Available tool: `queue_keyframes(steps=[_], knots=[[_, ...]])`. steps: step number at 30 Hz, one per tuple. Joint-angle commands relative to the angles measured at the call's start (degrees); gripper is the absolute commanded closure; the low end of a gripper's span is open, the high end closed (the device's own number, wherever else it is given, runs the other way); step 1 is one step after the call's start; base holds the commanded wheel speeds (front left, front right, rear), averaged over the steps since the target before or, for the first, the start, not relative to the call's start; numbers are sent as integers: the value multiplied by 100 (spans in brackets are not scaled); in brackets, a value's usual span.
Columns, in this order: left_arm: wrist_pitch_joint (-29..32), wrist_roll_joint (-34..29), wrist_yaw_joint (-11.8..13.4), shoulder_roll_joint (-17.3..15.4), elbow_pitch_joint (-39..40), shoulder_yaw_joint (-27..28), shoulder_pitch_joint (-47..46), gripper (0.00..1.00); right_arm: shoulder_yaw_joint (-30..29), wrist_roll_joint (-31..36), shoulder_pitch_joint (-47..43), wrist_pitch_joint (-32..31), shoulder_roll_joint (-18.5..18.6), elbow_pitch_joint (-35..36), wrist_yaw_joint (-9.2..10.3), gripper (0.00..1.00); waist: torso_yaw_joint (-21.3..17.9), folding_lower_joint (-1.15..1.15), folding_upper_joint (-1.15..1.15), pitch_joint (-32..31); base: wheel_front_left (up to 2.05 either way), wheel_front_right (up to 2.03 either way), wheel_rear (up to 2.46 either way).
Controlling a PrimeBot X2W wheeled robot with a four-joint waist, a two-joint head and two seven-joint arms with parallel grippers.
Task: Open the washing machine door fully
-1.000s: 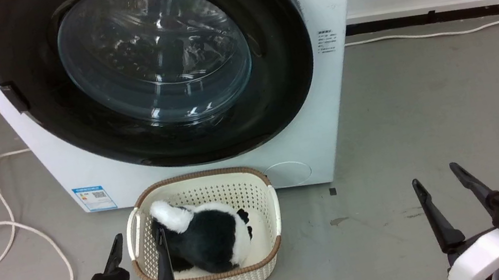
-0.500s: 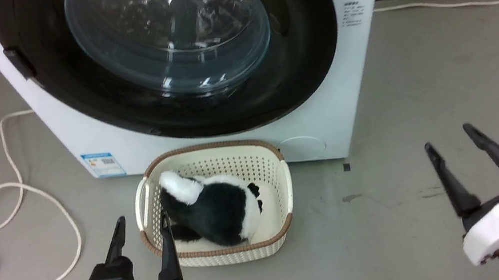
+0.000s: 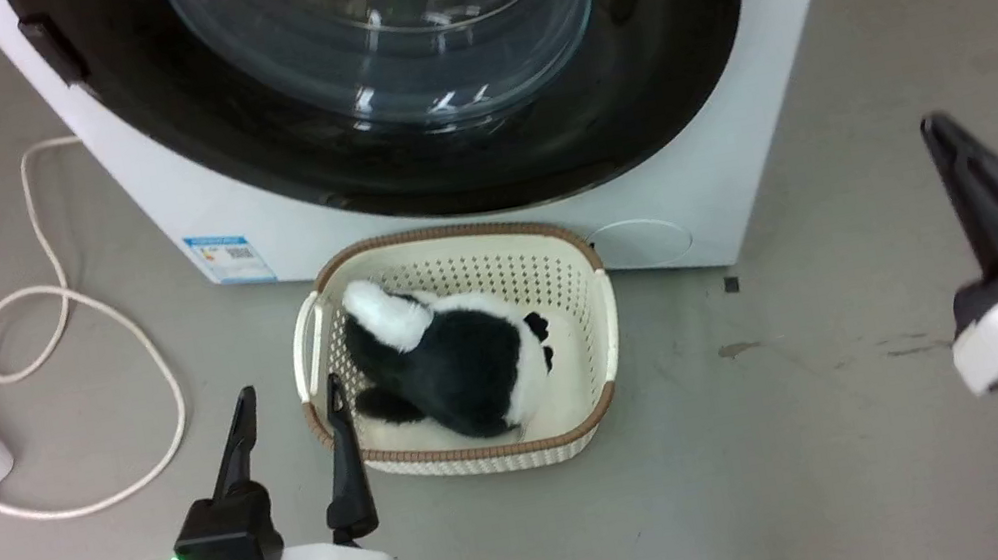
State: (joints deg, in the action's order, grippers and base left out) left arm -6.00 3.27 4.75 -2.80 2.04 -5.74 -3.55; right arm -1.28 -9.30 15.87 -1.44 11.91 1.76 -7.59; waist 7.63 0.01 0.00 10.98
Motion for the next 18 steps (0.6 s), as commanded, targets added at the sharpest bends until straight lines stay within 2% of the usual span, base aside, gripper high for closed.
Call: queue_keyframes(steps=[1, 10, 18], knots=[[-72, 47, 65, -4, 47, -65, -145, 0, -36, -186, 297, -89, 78, -60, 4, 100, 95, -1, 0, 113, 0, 0, 0], [-168, 139, 193, -4, 104, -224, -202, 0, -318, -856, 1176, -565, 2, -470, 5, 100, 296, -1, 0, 376, 0, 0, 0], [-264, 205, 297, -5, 135, -378, -318, 0, -894, -1541, 2126, -1394, -250, -1205, 6, 100, 499, -1, 0, 602, 0, 0, 0]])
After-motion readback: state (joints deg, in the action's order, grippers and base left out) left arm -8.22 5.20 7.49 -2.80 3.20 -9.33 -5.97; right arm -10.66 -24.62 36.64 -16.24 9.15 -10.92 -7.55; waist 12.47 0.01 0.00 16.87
